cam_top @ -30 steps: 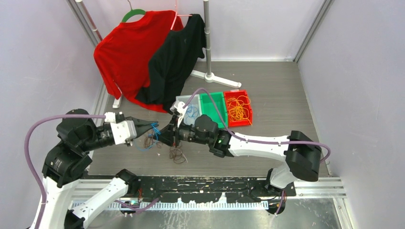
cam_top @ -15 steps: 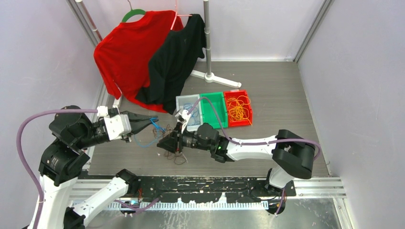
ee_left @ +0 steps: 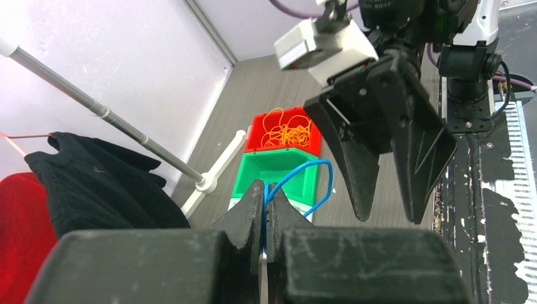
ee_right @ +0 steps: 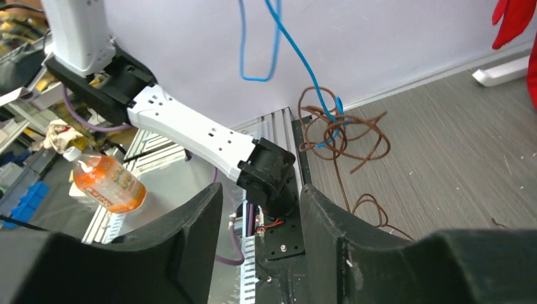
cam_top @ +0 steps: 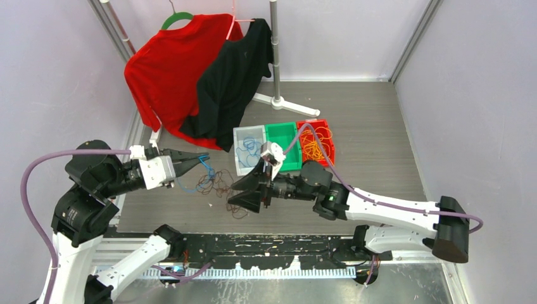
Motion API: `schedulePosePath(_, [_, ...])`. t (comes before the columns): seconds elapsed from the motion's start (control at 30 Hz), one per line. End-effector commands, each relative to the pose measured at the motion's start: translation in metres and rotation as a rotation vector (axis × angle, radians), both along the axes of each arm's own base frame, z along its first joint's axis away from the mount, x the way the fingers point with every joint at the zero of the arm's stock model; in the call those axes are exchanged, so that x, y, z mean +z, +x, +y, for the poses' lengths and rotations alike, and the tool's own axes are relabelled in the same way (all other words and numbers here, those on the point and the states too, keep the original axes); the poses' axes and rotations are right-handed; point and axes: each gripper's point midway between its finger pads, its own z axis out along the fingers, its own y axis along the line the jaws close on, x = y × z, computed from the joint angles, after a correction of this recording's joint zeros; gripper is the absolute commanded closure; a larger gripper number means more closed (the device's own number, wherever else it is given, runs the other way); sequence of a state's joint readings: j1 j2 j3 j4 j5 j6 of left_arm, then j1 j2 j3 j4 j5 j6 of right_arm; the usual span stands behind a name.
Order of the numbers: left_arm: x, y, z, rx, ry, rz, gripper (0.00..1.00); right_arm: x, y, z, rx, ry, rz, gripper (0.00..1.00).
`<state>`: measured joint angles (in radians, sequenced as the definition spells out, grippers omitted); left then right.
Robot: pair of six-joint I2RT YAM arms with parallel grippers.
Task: Untangle the cables
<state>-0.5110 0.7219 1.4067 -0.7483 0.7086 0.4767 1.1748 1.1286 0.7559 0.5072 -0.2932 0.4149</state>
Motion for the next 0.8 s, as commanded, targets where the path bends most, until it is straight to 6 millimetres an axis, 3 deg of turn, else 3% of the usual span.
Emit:
schedulePosePath(0.0, [0.01,-0.001,-0.001,-0.014,-0.013,-0.052,1.0,0.024,-0.007,-0.012,0.017,-0.006,-0.099,0.44])
schedulePosePath(0.17, [0.009,-0.004,-0.003,-0.034,-0.011,-0.026,1.0,0.051,0.005,-0.012,-0.008,0.03,-0.166,0.29])
schedulePosePath(0.23, [0.009,-0.005,-0.004,-0.039,-0.011,-0.018,1.0,0.057,0.012,-0.009,0.012,0.032,-0.163,0.06])
schedulePosePath(0.27, [0.008,-0.006,-0.004,-0.043,-0.01,-0.014,1.0,0.06,0.015,-0.008,0.029,0.036,-0.157,0.0])
schedulePosePath(0.4, [0.008,-0.008,-0.004,-0.048,-0.013,-0.001,1.0,0.066,0.016,0.0,0.122,0.066,-0.134,0.03])
schedulePosePath(0.6, [0.009,-0.008,-0.005,-0.052,-0.015,0.003,1.0,0.076,0.001,0.009,0.299,0.109,-0.12,0.25])
schedulePosePath(0.77, [0.011,-0.007,-0.006,-0.053,-0.017,0.003,1.0,0.075,0.002,0.018,0.336,0.106,-0.101,0.35])
